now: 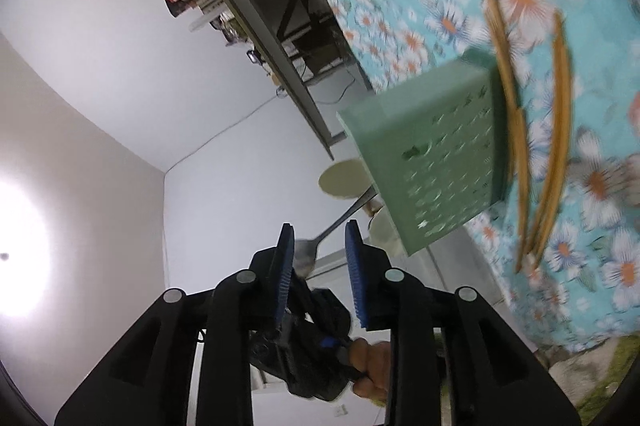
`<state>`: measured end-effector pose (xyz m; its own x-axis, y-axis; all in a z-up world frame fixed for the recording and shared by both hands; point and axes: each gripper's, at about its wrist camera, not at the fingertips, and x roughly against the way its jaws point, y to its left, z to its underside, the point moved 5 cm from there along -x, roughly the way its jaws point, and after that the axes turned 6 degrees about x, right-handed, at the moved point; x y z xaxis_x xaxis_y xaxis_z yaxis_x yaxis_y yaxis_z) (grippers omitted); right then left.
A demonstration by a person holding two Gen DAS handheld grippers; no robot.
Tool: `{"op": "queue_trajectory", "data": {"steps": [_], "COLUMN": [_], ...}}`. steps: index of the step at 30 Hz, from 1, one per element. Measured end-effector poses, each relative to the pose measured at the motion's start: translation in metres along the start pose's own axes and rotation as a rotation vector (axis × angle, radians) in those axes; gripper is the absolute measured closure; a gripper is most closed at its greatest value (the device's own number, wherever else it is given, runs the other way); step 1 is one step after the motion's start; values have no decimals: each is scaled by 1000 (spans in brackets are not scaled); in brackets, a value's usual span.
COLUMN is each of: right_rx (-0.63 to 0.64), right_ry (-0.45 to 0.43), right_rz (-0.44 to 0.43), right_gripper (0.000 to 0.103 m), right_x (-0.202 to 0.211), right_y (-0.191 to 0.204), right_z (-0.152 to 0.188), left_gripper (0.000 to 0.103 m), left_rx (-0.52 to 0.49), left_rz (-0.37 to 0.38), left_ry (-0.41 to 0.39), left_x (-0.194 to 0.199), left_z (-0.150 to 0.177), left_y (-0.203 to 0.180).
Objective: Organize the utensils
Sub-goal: 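Move both grippers back over the bamboo chopsticks beside the holder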
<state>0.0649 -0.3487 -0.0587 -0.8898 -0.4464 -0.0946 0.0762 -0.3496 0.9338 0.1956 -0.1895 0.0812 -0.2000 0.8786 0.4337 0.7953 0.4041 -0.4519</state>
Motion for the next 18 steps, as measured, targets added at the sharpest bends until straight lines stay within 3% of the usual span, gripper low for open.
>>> {"op": "queue_trajectory", "data": {"steps": [1,3,4,5,9,12,14,18], "right_rx": [14,34,50,64,137,239,347,695], "right_ry": [-11,-27,-38,-47,-84,-61,-21,51], "right_rz": [14,46,72,99,255,402,536,873], "right_gripper": [74,73,72,71,71,68,64,47], "right_x": [9,22,32,39,71,81,78,61], "right_y": [-1,-5,-8,-12,-32,-43,-50,-51], "right_z": [-1,-3,-3,-4,-4,1,11,36], "left_gripper": [100,80,60,51,42,33,25,18], "left_rx": [-1,8,15,21,22,0,-20,-13], "left_rz": [11,20,21,21,3,-25,-60,-144], "left_ry": [0,-11,-26,-52,-108,-111,-86,26], "left_x": [-3,-4,-2,3,27,43,54,65], "left_z": [-2,-5,-7,-8,-2,12,32,84], "left_y": [0,0,1,2,2,2,3,14]}}
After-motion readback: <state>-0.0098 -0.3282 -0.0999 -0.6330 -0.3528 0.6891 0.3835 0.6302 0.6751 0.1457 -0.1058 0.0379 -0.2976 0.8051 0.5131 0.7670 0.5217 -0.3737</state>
